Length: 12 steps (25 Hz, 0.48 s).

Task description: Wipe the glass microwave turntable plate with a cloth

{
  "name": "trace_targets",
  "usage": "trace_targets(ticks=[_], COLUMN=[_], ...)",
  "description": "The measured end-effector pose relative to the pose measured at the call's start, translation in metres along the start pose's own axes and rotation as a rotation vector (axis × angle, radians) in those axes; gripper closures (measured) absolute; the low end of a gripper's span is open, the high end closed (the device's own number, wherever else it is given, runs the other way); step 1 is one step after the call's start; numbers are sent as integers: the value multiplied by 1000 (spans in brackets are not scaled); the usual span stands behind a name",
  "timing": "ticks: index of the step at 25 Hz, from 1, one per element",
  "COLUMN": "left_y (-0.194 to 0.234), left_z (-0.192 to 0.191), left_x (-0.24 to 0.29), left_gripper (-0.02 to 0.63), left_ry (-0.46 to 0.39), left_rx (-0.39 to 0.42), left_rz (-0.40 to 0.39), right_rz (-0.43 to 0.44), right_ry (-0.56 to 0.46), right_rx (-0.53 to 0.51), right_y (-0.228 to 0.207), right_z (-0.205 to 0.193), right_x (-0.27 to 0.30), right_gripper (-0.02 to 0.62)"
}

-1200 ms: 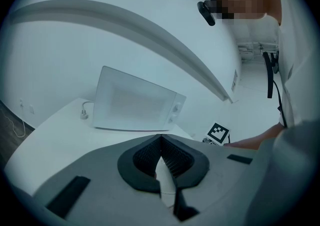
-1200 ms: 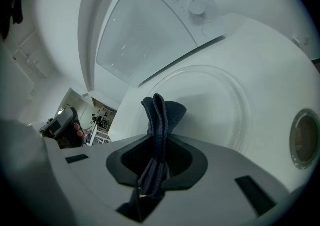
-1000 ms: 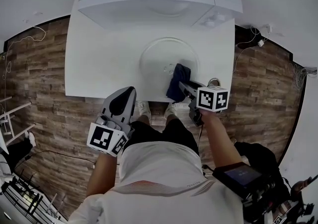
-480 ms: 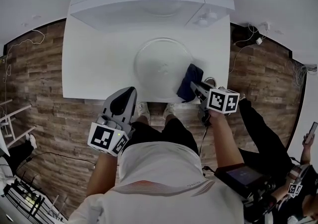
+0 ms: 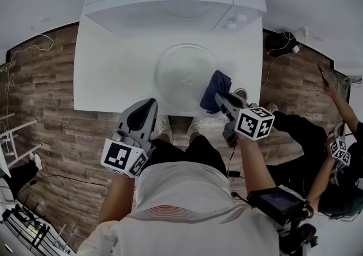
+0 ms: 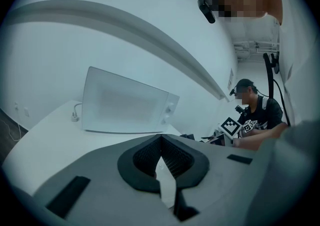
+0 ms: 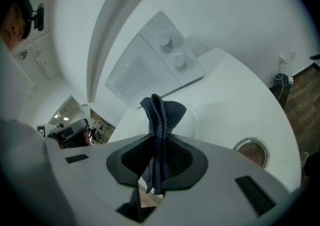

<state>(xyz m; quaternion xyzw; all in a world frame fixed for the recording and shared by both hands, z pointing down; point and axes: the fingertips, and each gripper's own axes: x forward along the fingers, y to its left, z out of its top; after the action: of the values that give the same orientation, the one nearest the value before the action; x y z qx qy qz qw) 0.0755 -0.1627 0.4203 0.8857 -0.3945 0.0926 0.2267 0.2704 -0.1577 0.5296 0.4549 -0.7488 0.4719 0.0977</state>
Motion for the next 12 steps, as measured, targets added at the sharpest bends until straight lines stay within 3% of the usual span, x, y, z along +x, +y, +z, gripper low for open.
trace_targets(ticks=[12], left_y=[9], left_z=[49], left_x=[-47], left_gripper=[596], left_ry=[-100], left_rx=[79], left_rz=[-87], right_rz=[2], right_ry=[-366], right_rx=[-236], right_y=[121], right_z=[49], right_x=[-52], right_gripper=[532])
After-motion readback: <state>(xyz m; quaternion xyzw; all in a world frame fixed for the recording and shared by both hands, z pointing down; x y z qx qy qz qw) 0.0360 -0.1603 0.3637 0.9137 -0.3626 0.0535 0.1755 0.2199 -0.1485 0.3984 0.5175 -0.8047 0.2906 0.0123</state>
